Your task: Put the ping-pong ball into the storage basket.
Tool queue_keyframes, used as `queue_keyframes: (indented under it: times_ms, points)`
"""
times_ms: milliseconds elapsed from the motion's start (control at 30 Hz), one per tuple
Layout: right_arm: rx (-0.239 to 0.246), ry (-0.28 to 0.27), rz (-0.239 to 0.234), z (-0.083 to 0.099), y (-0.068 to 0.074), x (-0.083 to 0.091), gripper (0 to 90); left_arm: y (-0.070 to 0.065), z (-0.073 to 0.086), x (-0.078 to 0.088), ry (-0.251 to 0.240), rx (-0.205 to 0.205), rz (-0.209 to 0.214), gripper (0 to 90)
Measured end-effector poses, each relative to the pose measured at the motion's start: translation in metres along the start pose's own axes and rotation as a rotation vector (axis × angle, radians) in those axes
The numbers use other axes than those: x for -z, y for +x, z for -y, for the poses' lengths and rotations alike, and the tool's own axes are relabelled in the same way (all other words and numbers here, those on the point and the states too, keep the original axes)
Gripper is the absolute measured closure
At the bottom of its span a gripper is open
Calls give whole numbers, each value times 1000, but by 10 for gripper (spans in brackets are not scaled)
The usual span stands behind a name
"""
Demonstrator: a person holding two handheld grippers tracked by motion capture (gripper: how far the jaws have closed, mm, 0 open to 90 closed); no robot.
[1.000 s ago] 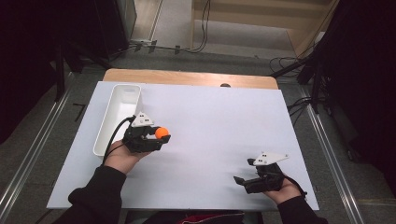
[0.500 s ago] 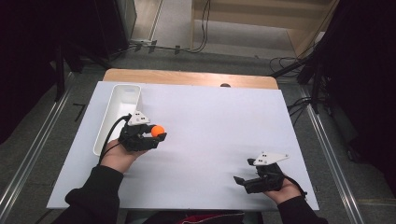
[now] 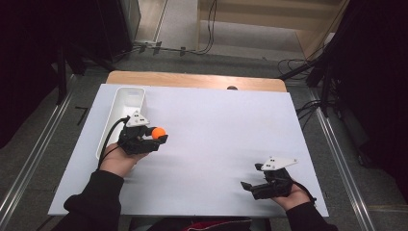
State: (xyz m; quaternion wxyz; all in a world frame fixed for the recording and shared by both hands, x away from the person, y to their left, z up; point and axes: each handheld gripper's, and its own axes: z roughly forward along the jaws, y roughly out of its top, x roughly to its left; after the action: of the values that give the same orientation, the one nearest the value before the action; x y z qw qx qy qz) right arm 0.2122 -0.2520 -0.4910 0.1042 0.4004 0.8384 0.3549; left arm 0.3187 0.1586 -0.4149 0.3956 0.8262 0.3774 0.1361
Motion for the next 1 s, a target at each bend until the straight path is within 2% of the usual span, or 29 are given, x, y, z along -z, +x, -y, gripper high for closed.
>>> queue_keyframes:
  times_ms: [133,367,467,567,633,1000]
  points:
    - [1,1,0,0,0,0,129,3,0,2,-5,15,2,495]
    - [3,-1,-1,0,0,0,129,6,-1,5,3,6,-14,495]
    - [3,0,-1,0,0,0,129,7,-1,5,-2,15,-18,494]
    - [3,-2,-3,0,0,0,129,7,-2,7,4,3,-34,495]
    - [4,-2,-2,0,-1,0,129,9,-3,9,0,11,-25,495]
    - [5,-2,2,0,0,0,129,18,-2,14,-12,41,-39,495]
